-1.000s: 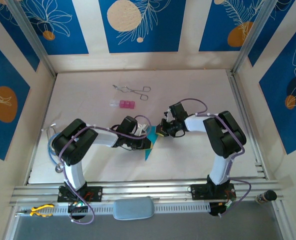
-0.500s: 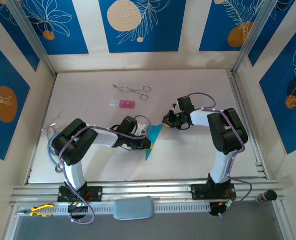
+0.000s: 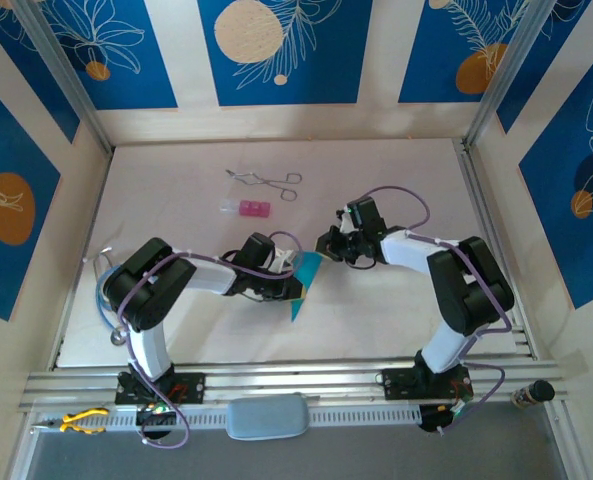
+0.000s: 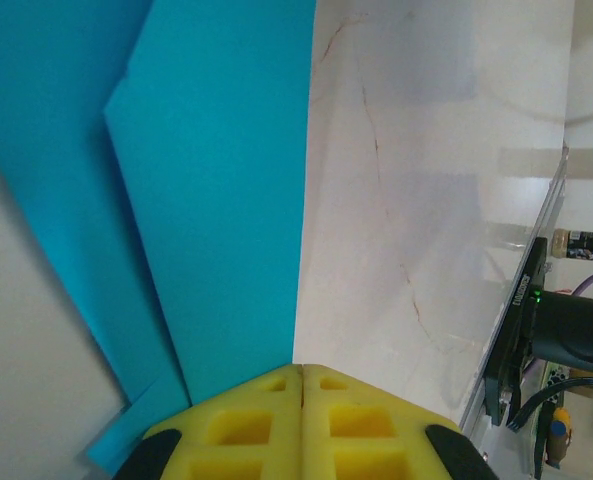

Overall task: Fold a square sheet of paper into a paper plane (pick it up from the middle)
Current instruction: Fold the wing for the fifth time at the center of the table.

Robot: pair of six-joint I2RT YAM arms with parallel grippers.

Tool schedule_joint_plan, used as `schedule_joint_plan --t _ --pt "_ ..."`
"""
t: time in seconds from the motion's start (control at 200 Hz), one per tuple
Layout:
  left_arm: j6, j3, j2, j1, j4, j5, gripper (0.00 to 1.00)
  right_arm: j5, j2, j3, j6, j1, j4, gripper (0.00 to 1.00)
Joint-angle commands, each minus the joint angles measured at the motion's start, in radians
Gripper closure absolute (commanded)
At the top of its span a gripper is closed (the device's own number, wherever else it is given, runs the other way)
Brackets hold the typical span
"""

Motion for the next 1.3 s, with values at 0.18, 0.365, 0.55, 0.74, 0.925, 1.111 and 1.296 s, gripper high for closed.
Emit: schedule_joint_plan --t 0.18,0.365,0.55,0.74,0.925,1.111,1.296 --pt "-0.011 -0.02 -0.019 0.001 -0.065 -0.009 1.0 -0.012 0.097 0.002 0.003 0.042 -0.029 0.92" --pt "-0.001 -0.019 -0.008 0.001 -0.081 -0.01 1.0 0.014 0.144 0.017 0.001 -0.012 -0.015 0.92" --pt "-0.006 -0.028 0.001 0.002 -0.073 -0.01 1.0 0.02 0.155 0.05 -0.006 -0.094 -0.002 0.92" --pt "-0.004 -0.024 0.001 0.002 -0.076 -0.008 1.0 -0.033 0.155 0.061 -0.01 -0.157 0.022 0.92" --pt "-0.005 -0.021 -0.006 0.001 -0.076 -0.01 1.0 -0.032 0.032 0.033 -0.024 -0.126 0.002 0.91" --pt "-0.019 -0.018 -0.039 0.001 -0.064 -0.007 0.97 -0.031 -0.024 -0.02 -0.002 -0.032 0.002 0.91" --pt "-0.029 0.039 -0.109 0.001 -0.122 -0.014 0.87 -0.024 -0.045 -0.077 0.014 0.047 0.008 0.91"
